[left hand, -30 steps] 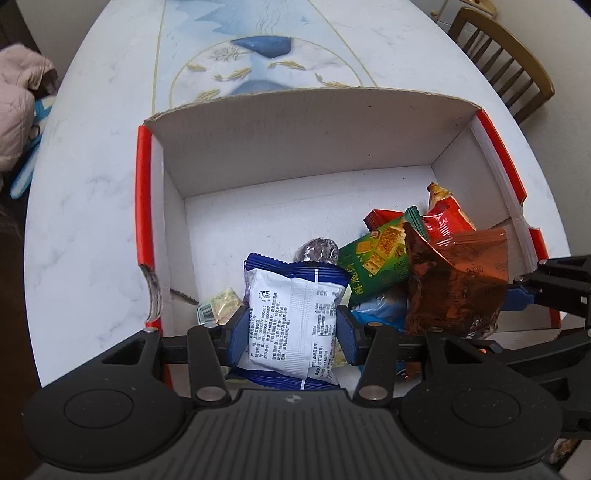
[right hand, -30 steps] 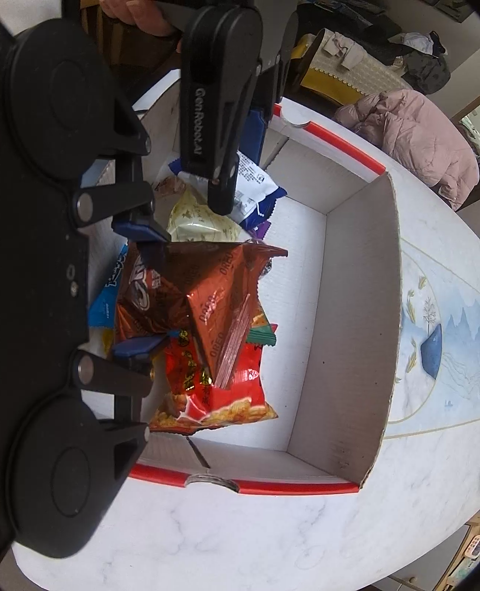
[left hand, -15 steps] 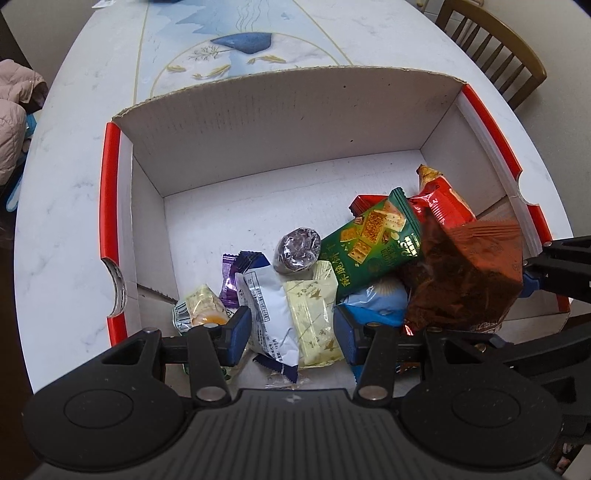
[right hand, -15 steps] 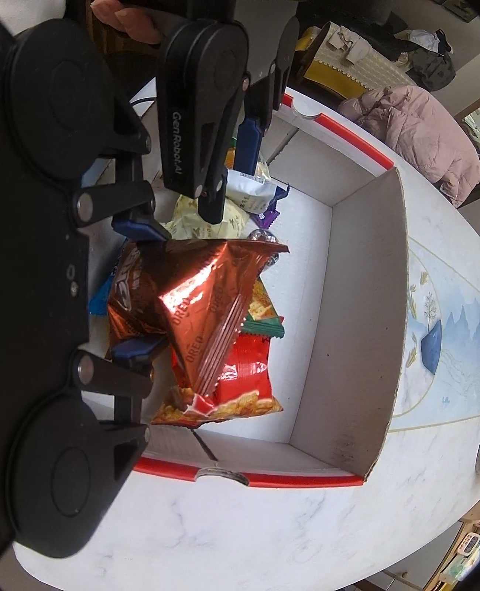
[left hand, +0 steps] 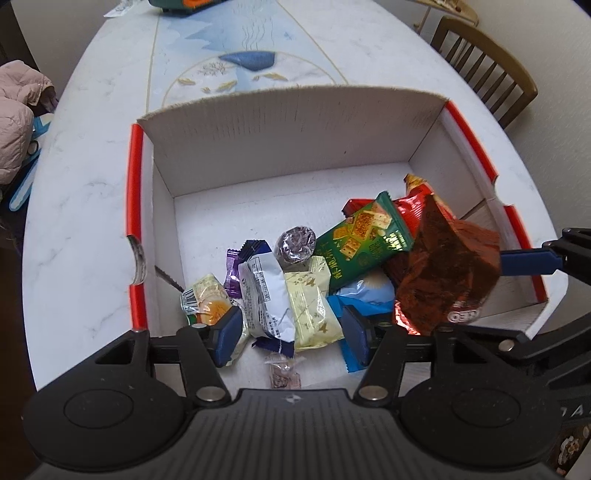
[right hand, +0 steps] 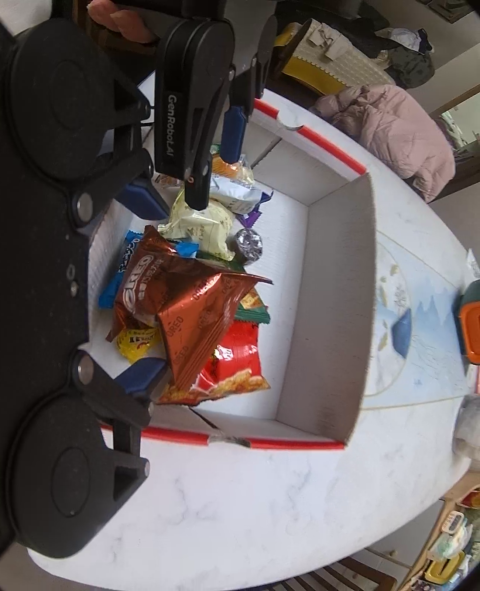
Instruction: Organize snacks
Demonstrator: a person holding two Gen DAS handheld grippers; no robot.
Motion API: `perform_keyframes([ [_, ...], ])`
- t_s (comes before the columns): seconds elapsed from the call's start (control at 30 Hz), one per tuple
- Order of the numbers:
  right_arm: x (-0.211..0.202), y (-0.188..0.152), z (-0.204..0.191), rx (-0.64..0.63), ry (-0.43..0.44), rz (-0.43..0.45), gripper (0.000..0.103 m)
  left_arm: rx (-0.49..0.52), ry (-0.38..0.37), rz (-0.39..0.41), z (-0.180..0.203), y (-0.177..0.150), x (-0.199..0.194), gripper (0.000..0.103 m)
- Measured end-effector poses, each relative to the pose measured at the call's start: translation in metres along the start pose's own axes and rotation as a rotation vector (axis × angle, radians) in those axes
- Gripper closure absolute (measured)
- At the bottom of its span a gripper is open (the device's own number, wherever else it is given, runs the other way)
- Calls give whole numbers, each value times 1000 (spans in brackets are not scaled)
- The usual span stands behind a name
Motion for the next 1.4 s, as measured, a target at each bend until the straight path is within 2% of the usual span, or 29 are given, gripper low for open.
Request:
perform_keyframes([
  [0.23,-23,7,-6,-43,5,72,16,-41,26,88,-3,2,-30,39],
  [0.33,-37,7,-7,-77,1,137,12,-69,49,120,-3,0,-42,39],
  [0.43,-53,5,-9,-107,14,192,10,-96,41,148,1,-3,-56,38],
  [0.5,-64,4,-9,-119,20,234,8,-106,40,169,6,-5,-65,31],
  [0.7,-90,1,-2,-117,22,321,1,-140,55,232,15,-12,-90,30],
  [0.73,-94,1,0,-108,23,335,0,-147,57,239,16,-12,-93,29],
  [0.8,-101,-1,4,-97,26,363,0,-163,54,250,16,-14,-99,20],
  [1.0,-113,-7,8,-67,52,435,0,-205,46,296,16,-18,-117,11],
  [1.17,-124,-13,2,-94,53,502,0,-231,50,316,18,-23,-128,11],
  [1.4,-128,-25,1,-32,59,539,0,-235,77,336,25,-32,-140,11],
])
Point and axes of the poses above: each gripper's, at about its wrist camera, not at the fingertips, and x roughly the way its jaws point, z to its right, y to its top, the point moved 7 cm from there along x, roughly the way its jaws point, and after that the axes turned 14 degrees about y, right-handed, at the moved point
